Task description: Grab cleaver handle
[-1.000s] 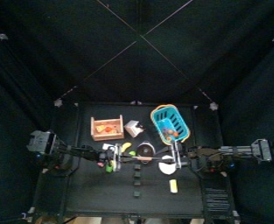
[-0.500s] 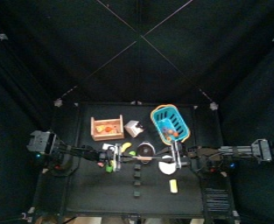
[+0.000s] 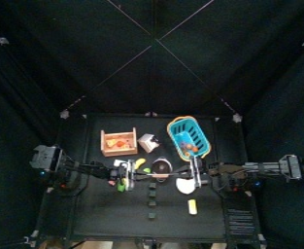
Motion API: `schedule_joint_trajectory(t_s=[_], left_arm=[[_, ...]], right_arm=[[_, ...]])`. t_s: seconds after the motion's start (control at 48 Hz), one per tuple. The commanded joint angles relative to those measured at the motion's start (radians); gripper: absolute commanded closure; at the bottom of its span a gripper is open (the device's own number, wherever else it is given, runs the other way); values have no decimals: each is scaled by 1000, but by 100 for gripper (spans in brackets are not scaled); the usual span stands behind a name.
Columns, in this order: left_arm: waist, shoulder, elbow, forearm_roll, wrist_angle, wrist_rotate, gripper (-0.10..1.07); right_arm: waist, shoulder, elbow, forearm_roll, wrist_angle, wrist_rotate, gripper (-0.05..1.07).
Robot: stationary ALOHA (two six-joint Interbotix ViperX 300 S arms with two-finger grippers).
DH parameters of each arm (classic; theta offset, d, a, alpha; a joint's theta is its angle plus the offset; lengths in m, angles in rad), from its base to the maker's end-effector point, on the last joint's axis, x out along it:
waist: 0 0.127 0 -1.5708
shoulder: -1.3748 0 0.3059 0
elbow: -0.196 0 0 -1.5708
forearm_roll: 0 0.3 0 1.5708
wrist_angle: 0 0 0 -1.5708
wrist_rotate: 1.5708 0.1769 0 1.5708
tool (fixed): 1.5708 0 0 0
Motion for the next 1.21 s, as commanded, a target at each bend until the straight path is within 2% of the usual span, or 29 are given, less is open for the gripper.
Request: schedule_joint_trajectory(t_s=[0.0,0.188,0.312,0.438,0.562,0.708,0.812,0.979,1.188], left_arm=[[2,-5,-26,-2,-11,0,49],[2,-6,-25,-9,-11,0,26],[3,-9,-25,-49,-11,2,7],[3,-12,-25,-86,-11,3,-5],[2,-15,-21,-91,-28,3,-6],[3,-21,-8,-97,-107,3,-6],[3,-29,15,-135,-149,3,-6],[3,-37,31,-172,-153,3,-6],[2,-51,49,-172,-164,5,-6]], right_arm=[[-3,0,-14,2,-8,-2,57],[-5,0,-9,2,-8,-2,57],[-5,-2,-8,2,-8,-2,57],[-5,0,-6,0,-8,0,57],[-5,-2,-3,0,-8,0,57],[-5,0,0,3,-6,2,57],[-3,0,2,3,-6,3,57],[-5,-2,5,3,-6,3,57],[-5,-2,11,3,-3,8,57]])
